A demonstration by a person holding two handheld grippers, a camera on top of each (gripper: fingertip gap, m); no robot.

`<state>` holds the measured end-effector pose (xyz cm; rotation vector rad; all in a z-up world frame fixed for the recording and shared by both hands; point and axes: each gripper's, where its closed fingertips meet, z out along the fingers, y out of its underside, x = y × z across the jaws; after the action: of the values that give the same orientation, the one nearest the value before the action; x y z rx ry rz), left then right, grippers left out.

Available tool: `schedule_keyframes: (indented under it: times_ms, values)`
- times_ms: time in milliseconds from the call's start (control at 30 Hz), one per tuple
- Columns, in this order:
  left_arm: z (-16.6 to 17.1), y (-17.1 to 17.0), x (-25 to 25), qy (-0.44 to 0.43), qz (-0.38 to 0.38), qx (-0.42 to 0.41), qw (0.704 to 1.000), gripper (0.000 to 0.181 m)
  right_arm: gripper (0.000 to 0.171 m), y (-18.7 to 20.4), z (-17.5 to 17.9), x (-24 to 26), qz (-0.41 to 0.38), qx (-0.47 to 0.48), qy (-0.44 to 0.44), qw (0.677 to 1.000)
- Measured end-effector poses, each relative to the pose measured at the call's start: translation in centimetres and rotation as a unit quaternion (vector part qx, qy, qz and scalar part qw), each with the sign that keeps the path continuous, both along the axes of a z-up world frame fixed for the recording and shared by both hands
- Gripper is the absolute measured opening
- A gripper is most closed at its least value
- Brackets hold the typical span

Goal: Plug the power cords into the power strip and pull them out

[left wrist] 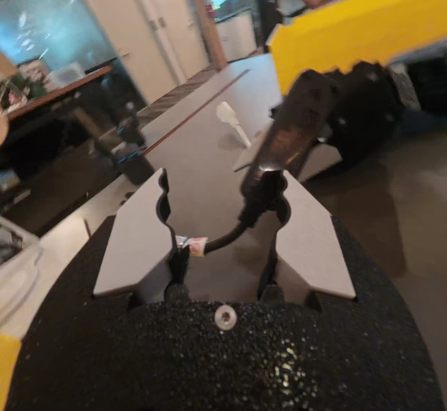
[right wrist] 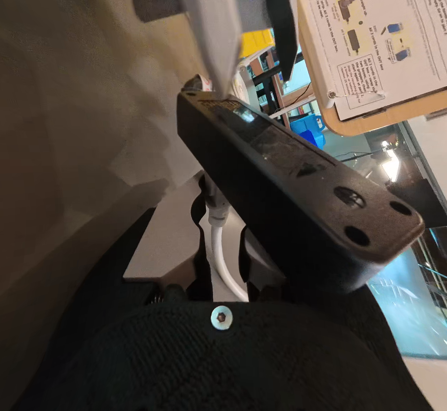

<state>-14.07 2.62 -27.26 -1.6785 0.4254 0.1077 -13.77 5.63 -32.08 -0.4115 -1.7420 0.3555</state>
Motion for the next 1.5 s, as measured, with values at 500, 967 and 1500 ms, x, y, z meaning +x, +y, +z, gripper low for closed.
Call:
schedule_keyframes:
  times_ms: [500, 967, 1500]
  values:
    - [-5.9, -0.4, 1.3, 0.110, -0.057, -0.143, 0.982, 0.075, 0.019, 0.0, -0.5, 0.0, 0.000, 0.015, -0.003, 1.000]
    - [-5.8, -0.6, -1.5, 0.593, 0.005, -0.049, 0.804, 0.019, 0.026, -2.6, -1.3, 1.3, 0.100, -0.022, -0.037, 0.994]
    - [-1.6, -0.7, -0.1, 0.655, 0.053, 0.089, 0.749, 0.019, 0.020, -3.9, -2.3, 2.6, 0.128, -0.052, -0.158, 0.978]
